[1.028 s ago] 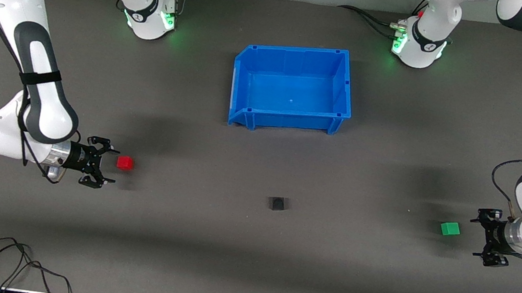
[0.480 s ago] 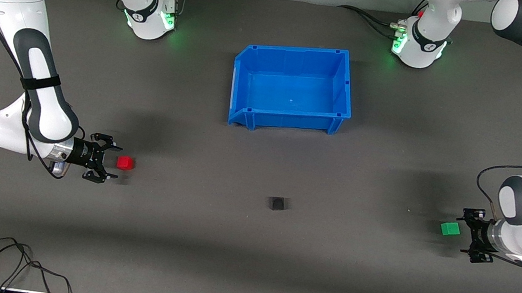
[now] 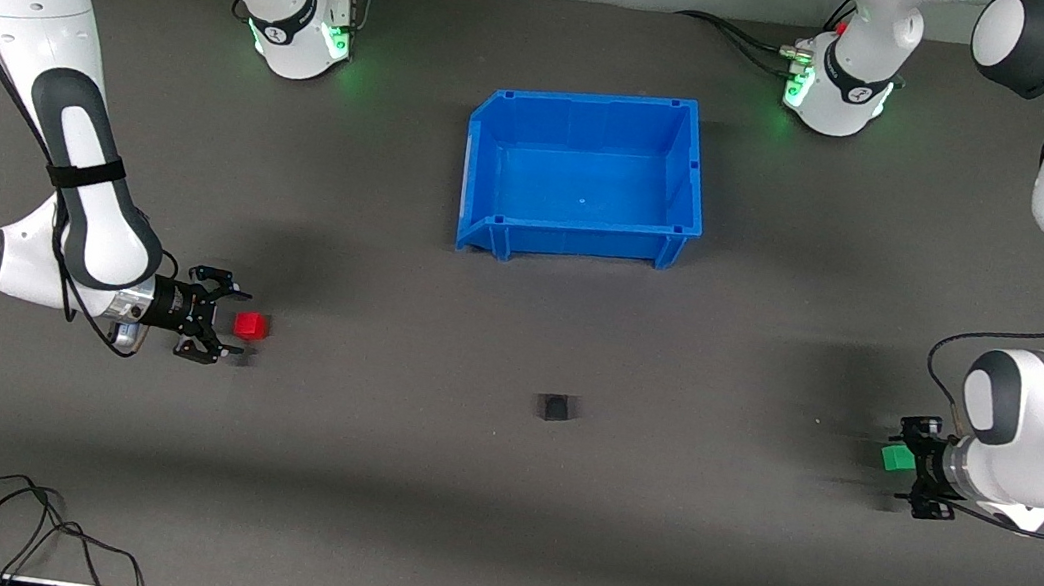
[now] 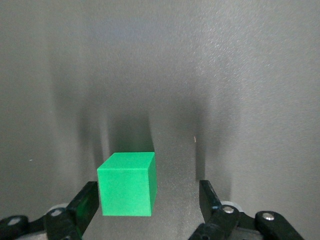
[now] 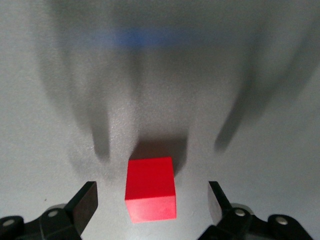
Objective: Attach green and red cubes to black cube
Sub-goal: 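Close the right gripper on the red cube while the left grasps green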
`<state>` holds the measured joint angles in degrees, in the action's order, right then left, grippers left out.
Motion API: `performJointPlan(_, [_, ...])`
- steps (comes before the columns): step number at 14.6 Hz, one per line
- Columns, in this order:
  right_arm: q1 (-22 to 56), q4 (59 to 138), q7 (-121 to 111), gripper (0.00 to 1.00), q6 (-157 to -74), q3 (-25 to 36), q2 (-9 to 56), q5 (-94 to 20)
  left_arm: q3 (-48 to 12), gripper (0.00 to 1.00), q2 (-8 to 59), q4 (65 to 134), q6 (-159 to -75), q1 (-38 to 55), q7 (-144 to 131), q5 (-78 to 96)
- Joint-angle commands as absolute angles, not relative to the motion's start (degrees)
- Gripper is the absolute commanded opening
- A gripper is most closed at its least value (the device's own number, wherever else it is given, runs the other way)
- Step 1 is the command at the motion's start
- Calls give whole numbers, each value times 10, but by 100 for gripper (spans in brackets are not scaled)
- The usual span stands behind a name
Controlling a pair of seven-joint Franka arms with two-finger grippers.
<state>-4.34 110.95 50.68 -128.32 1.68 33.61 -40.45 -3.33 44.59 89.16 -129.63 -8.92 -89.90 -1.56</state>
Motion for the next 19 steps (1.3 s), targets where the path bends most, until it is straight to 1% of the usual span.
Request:
performJointPlan(1, [-44, 1110, 488, 91, -1292, 15, 339, -423, -29, 43, 438, 909, -1311, -85, -912, -26])
performJointPlan(2, [-43, 1109, 488, 86, -1292, 15, 338, -423, -29, 37, 436, 908, -1310, -85, -912, -30])
performJointPlan(5, [-43, 1107, 490, 64, -1289, 16, 338, -423, -29, 39, 433, 907, -1302, -89, -911, -30])
performJointPlan(6, [-43, 1106, 490, 55, -1288, 16, 338, -423, -29, 38, 432, 907, -1301, -89, -910, -30])
performJointPlan(7, [-43, 1104, 490, 50, -1288, 16, 338, -423, -29, 35, 432, 907, -1300, -89, -910, -30])
performJointPlan(8, [-43, 1104, 490, 44, -1287, 15, 337, -423, -29, 26, 431, 907, -1299, -90, -909, -30])
performJointPlan(9, [-44, 1104, 489, 36, -1287, 15, 336, -423, -29, 19, 430, 907, -1299, -90, -909, -30])
performJointPlan(10, [-44, 1103, 489, 26, -1285, 16, 334, -423, -29, 9, 429, 906, -1298, -88, -909, -30])
performJointPlan(11, [-44, 1103, 489, 19, -1285, 15, 333, -423, -29, 1, 428, 904, -1298, -88, -909, -30])
performJointPlan(13, [-43, 1099, 492, 10, -1285, 16, 331, -423, -29, 0, 426, 890, -1296, -84, -915, -30])
performJointPlan(15, [-43, 1085, 496, 9, -1267, 16, 328, -423, -31, 0, 421, 869, -1252, -63, -917, -27])
performJointPlan(17, [-44, 1051, 506, 9, -1220, 17, 323, -423, -32, 0, 415, 855, -1215, -46, -925, -23])
performJointPlan(19, [-42, 1022, 521, 9, -1207, 17, 321, -418, -33, 0, 410, 850, -1212, -30, -955, -23])
